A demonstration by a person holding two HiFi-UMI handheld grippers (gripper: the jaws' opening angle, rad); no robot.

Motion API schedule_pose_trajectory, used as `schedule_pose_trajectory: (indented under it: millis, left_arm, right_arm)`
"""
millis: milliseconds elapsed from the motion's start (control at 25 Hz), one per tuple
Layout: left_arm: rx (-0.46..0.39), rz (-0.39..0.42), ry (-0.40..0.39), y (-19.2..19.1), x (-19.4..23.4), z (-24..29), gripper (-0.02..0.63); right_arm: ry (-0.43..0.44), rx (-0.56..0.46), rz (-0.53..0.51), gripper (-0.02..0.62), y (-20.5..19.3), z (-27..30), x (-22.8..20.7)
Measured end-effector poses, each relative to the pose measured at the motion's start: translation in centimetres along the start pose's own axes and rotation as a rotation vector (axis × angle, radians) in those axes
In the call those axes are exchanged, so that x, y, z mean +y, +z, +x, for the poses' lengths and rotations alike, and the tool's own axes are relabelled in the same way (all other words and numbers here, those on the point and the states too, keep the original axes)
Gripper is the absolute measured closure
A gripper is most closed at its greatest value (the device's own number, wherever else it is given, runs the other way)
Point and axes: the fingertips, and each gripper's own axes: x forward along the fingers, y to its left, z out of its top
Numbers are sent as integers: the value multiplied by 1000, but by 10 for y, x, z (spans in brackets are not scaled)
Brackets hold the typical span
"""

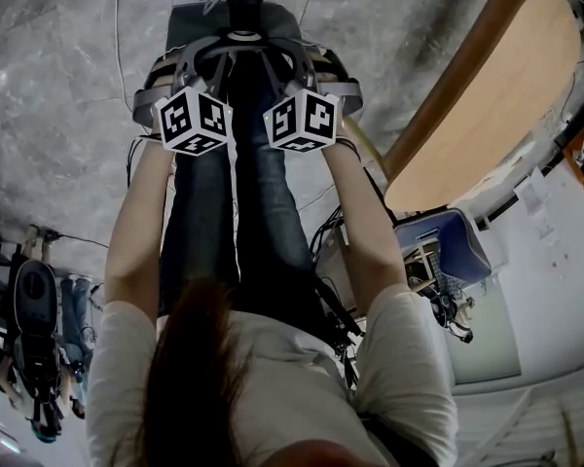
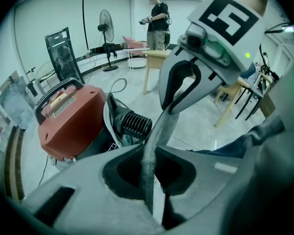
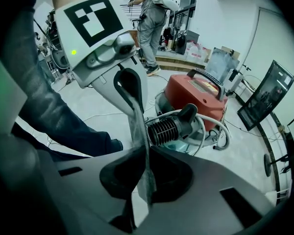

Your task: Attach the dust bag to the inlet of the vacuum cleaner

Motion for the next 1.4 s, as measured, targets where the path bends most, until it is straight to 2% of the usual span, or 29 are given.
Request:
schedule_pose_trajectory:
  millis: [360,1040,1400]
  left_arm:
    - [8,-43,19,-2,0,-1,569]
    - [-2,-62,40,17,17,7,569]
    - [29,-79,-1,22,22,14,569]
  right_arm:
    - [-7,-9,-3,565,1,2,-1]
    - [-52,-5,8,563,-1,2,-31]
    - [-57,0,88,558,-7,7,-36]
